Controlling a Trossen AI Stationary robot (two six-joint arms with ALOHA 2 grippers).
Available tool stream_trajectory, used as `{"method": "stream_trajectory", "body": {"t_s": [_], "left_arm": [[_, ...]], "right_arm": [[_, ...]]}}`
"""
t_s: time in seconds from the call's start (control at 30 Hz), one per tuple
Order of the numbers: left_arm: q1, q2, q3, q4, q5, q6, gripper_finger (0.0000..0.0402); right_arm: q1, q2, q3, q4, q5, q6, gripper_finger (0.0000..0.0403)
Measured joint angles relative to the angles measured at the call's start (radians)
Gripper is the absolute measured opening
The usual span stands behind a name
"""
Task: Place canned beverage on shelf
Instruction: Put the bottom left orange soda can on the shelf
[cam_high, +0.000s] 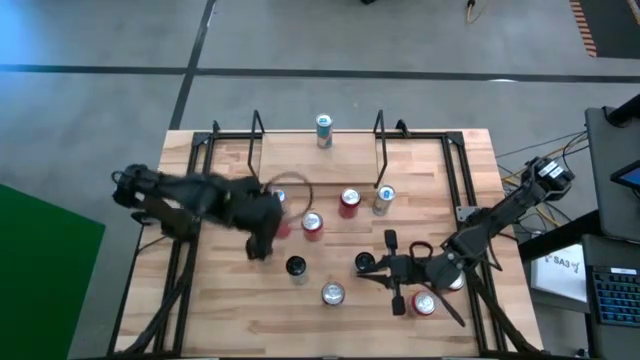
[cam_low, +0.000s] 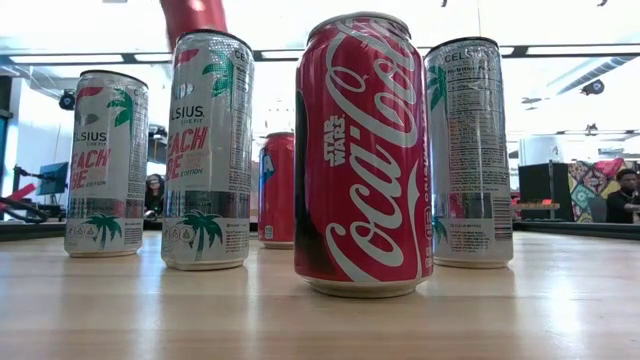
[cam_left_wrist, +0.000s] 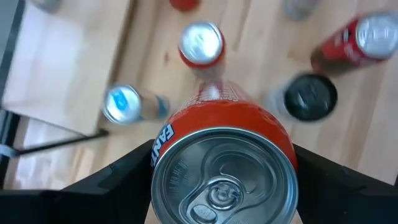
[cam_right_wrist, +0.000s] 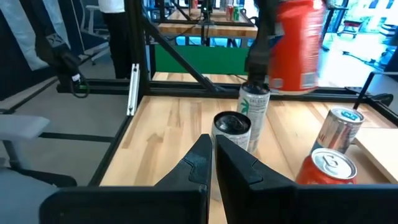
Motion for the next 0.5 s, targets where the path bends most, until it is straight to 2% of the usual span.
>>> {"method": "stream_trajectory", "body": {"t_s": [0.27,0.5], "left_arm": [[0.224,0.002,0.124,0.001,0.004,0.206,0.0287],[0.408,0.004,0.145,0.037,0.019,0.345,0.0287]], "right_arm": [[-0.032,-0.054,0.000,-0.001,0.002,-0.036,0.0012],[-0.125,-0.114,0.000,-0.039,-0.036,-0.059,0.0012]]}}
